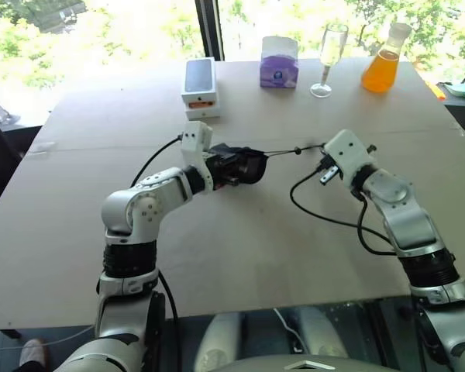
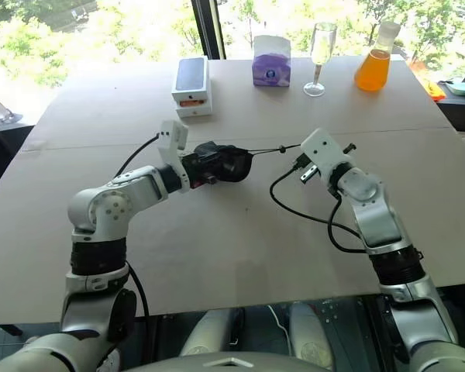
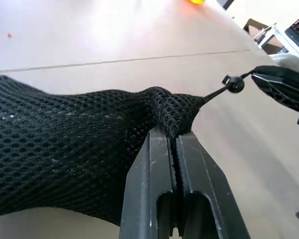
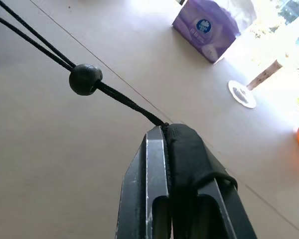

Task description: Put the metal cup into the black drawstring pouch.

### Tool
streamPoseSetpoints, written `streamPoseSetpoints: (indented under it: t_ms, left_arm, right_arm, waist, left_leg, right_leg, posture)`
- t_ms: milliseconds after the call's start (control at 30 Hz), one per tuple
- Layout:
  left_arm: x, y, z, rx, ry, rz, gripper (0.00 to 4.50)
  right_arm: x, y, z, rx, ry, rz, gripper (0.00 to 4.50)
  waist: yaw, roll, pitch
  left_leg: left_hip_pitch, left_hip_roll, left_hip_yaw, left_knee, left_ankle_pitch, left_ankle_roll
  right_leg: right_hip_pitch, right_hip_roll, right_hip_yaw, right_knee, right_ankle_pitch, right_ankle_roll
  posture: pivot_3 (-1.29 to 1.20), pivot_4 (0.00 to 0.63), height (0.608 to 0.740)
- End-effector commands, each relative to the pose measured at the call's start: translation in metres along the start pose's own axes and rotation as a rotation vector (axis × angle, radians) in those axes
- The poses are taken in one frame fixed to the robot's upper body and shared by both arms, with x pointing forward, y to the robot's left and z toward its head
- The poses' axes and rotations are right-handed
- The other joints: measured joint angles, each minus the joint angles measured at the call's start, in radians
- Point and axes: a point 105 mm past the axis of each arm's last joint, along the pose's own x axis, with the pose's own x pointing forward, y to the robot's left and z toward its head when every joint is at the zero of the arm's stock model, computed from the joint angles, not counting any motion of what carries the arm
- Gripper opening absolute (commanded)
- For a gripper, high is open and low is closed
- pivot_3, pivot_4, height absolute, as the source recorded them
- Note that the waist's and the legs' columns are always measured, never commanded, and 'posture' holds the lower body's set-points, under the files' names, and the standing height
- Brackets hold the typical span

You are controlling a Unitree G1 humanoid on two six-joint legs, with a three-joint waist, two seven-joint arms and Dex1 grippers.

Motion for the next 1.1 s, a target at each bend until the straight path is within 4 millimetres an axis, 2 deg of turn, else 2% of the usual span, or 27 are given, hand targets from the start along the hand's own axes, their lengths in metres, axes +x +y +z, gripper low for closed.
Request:
streamPoseSetpoints:
  t_ms: [33, 233, 267, 300, 333, 367, 400, 533, 800, 933, 1100]
  left_arm:
    - [-0.001, -0.022, 0.015, 0.061, -0.082, -0.099, 0.00]
    - [-0.006, -0.033, 0.021, 0.090, -0.088, -0.198, 0.00]
    - [-0.007, -0.036, 0.022, 0.101, -0.083, -0.221, 0.60]
    - [-0.009, -0.037, 0.023, 0.121, -0.081, -0.232, 0.77]
    - [-0.010, -0.039, 0.022, 0.152, -0.075, -0.247, 1.40]
    - [-0.011, -0.042, 0.021, 0.168, -0.067, -0.267, 1.86]
    - [-0.012, -0.044, 0.021, 0.190, -0.059, -0.285, 2.12]
    - [-0.015, -0.053, 0.027, 0.291, -0.077, -0.344, 2.12]
    - [0.005, -0.091, 0.076, 0.341, -0.234, -0.444, 2.12]
    - [0.019, -0.096, 0.092, 0.362, -0.266, -0.451, 2.12]
    - [0.031, -0.090, 0.099, 0.393, -0.281, -0.417, 2.12]
  right_arm:
    - [-0.008, -0.007, 0.018, -0.076, -0.056, -0.009, 0.03]
    - [-0.011, -0.009, 0.029, -0.065, -0.082, -0.016, 0.03]
    - [-0.012, -0.011, 0.034, -0.076, -0.096, -0.022, 0.00]
    - [-0.013, -0.014, 0.039, -0.088, -0.111, -0.028, 0.00]
    - [-0.014, -0.016, 0.044, -0.098, -0.124, -0.033, 0.00]
    - [-0.015, -0.019, 0.050, -0.105, -0.138, -0.039, 0.00]
    - [-0.017, -0.024, 0.056, -0.114, -0.156, -0.049, 0.00]
    - [-0.026, -0.040, 0.088, -0.175, -0.234, -0.077, 0.00]
    - [-0.038, -0.059, 0.140, -0.268, -0.357, -0.094, 0.00]
    - [-0.040, -0.063, 0.155, -0.279, -0.397, -0.098, 0.00]
    - [-0.039, -0.062, 0.166, -0.290, -0.425, -0.093, 0.00]
  waist:
    - [0.001, 0.000, 0.000]
    - [-0.001, 0.000, 0.000]
    - [-0.001, 0.000, 0.000]
    - [-0.002, 0.000, 0.000]
    - [-0.002, 0.000, 0.000]
    - [-0.002, 0.000, 0.000]
    - [-0.003, 0.000, 0.000]
    - [-0.003, 0.001, 0.000]
    - [0.011, 0.000, 0.001]
    - [0.008, 0.000, 0.001]
    - [0.008, 0.000, 0.001]
  left_leg:
    - [-0.001, 0.000, 0.000, 0.000, 0.000, 0.000]
    - [-0.009, 0.000, -0.003, 0.001, 0.000, 0.000]
    - [-0.011, 0.000, -0.003, 0.001, 0.000, 0.000]
    - [-0.011, 0.000, -0.003, 0.001, 0.000, 0.000]
    - [-0.012, 0.000, -0.003, 0.000, 0.000, 0.000]
    - [-0.012, 0.000, -0.003, 0.000, 0.000, 0.000]
    - [-0.011, 0.000, -0.003, 0.000, 0.000, 0.000]
    - [-0.011, 0.000, -0.003, 0.000, 0.000, 0.000]
    - [-0.012, 0.000, -0.004, 0.002, 0.000, 0.000]
    - [-0.012, -0.001, -0.003, 0.002, 0.000, 0.000]
    - [-0.012, -0.001, -0.003, 0.002, 0.000, 0.000]
  right_leg:
    - [0.000, 0.000, 0.000, -0.002, 0.000, 0.000]
    - [-0.006, 0.000, -0.001, -0.005, 0.000, 0.000]
    - [-0.008, 0.000, -0.001, -0.004, 0.000, 0.000]
    - [-0.008, 0.000, -0.001, -0.004, 0.000, 0.000]
    - [-0.008, 0.000, -0.001, -0.005, 0.000, 0.000]
    - [-0.008, 0.000, -0.001, -0.005, 0.000, 0.000]
    - [-0.008, 0.000, -0.001, -0.005, 0.000, 0.000]
    - [-0.008, 0.000, -0.001, -0.005, 0.000, 0.000]
    - [-0.008, 0.000, -0.002, -0.005, 0.000, 0.000]
    - [-0.008, 0.000, -0.002, -0.005, 0.000, 0.000]
    - [-0.008, 0.000, -0.003, -0.005, 0.000, 0.000]
  posture:
    - [0.00, 0.150, 0.740]
    - [0.00, 0.150, 0.740]
    - [0.00, 0.150, 0.740]
    - [0.00, 0.150, 0.740]
    - [0.00, 0.150, 0.740]
    - [0.00, 0.150, 0.740]
    - [0.00, 0.150, 0.740]
    - [0.00, 0.150, 0.740]
    - [0.00, 0.150, 0.740]
    - [0.00, 0.150, 0.740]
    - [0.00, 0.150, 0.740]
